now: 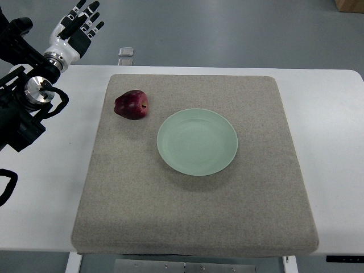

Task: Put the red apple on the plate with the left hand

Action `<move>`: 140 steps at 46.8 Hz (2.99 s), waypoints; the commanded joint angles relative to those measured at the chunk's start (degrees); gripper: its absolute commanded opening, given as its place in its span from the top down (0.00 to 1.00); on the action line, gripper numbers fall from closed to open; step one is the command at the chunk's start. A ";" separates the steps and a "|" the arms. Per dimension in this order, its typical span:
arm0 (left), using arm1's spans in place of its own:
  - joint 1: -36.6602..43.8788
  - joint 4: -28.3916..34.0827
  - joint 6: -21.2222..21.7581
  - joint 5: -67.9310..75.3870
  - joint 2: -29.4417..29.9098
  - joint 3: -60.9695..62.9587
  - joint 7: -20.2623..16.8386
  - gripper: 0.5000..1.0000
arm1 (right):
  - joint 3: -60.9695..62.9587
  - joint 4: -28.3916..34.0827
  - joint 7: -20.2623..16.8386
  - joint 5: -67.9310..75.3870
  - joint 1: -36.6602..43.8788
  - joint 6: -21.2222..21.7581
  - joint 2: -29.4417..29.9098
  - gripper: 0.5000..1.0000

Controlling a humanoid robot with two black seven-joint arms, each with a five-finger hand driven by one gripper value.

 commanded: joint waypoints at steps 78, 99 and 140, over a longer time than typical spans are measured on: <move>-4.72 -5.88 -4.13 40.94 5.94 4.05 -0.09 0.02 | -0.06 0.04 -0.01 0.00 0.00 0.00 0.00 0.07; -4.98 -14.85 -16.02 61.34 13.67 5.36 0.00 0.02 | -0.06 -0.05 -0.01 0.00 0.00 0.00 0.00 0.07; -6.13 -33.40 -15.21 99.57 17.28 8.88 -0.71 0.02 | 0.03 0.04 -0.01 0.00 0.00 0.00 0.00 0.07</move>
